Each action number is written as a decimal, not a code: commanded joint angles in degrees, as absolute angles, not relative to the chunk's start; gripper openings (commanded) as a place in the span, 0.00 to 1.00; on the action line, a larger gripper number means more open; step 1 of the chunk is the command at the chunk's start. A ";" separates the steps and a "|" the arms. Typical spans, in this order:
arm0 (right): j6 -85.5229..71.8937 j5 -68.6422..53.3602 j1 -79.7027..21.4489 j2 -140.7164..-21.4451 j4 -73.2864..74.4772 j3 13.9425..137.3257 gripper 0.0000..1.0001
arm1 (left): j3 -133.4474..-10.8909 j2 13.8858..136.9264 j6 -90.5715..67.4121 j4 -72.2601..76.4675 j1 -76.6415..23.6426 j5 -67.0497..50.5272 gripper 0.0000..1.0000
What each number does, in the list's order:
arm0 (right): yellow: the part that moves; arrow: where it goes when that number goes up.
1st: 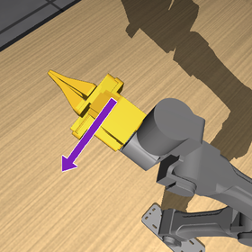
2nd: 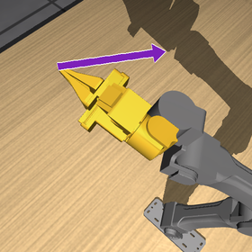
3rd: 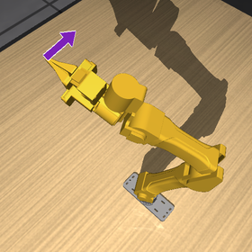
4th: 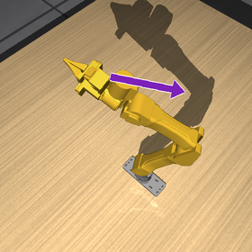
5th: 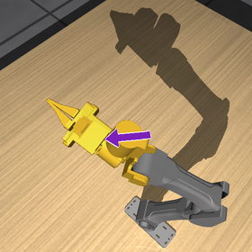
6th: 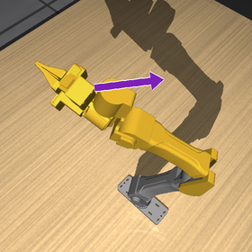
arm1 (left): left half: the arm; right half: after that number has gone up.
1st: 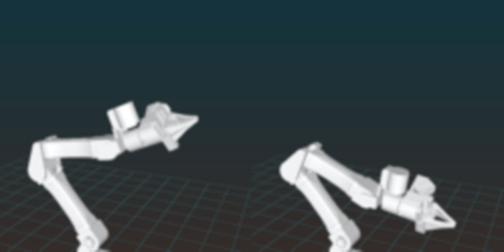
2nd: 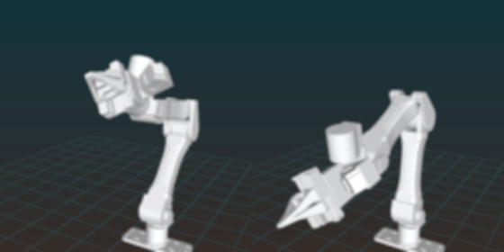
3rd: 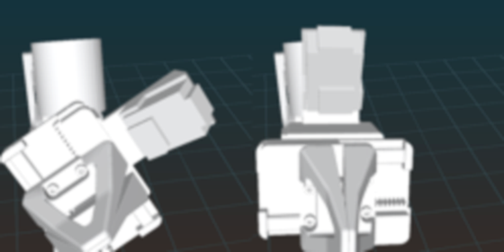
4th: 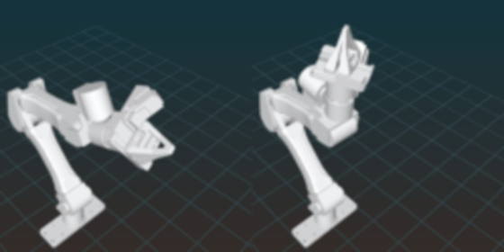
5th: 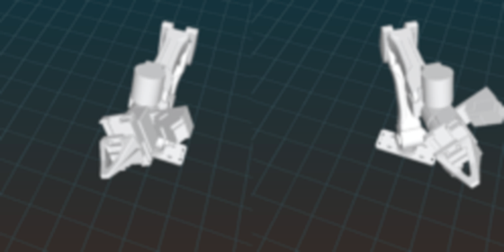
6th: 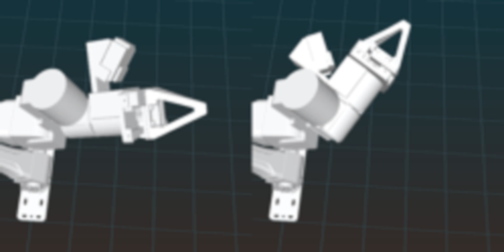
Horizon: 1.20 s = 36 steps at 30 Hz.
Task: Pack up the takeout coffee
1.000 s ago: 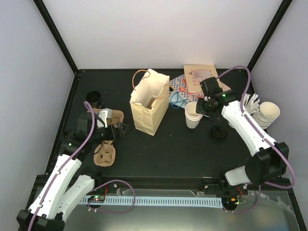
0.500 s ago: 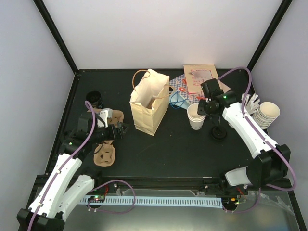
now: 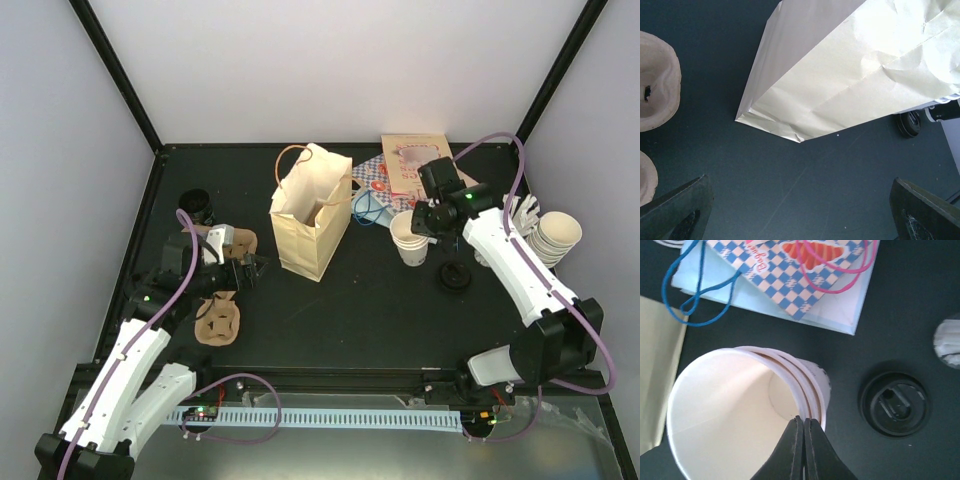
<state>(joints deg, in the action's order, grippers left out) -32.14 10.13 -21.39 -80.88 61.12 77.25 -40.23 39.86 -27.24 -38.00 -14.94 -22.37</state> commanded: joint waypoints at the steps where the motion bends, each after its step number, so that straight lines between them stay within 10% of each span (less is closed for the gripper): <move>1: -29.76 4.79 -21.10 -80.82 60.16 79.02 0.01 | -40.47 39.71 -27.88 -36.33 -14.59 -23.68 0.99; 17: -34.44 18.92 -21.02 -78.98 61.84 76.23 0.01 | -40.03 39.42 -28.40 -35.96 -14.60 -24.61 0.99; 21: -28.90 3.38 -21.01 -79.77 59.77 77.21 0.01 | -39.40 39.55 -28.97 -35.09 -14.61 -25.38 0.99; 24: -34.48 17.08 -20.96 -80.03 61.66 76.07 0.01 | -39.34 39.77 -29.46 -34.83 -14.70 -25.75 0.99; 28: -28.88 -0.56 -20.94 -82.80 61.02 78.52 0.01 | -39.24 39.64 -29.71 -34.43 -14.68 -26.35 0.99; 31: -34.08 16.09 -20.86 -83.07 63.31 77.30 0.01 | -39.33 39.43 -29.62 -34.65 -14.68 -26.18 0.99; 36: -29.75 7.96 -20.98 -82.52 62.11 78.22 0.01 | -39.09 39.94 -29.88 -33.87 -14.66 -26.50 0.99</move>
<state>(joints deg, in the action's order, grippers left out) -31.59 9.02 -20.93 -83.79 63.31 77.03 -38.98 39.77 -29.21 -35.90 -14.96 -25.17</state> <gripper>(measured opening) 0.031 0.988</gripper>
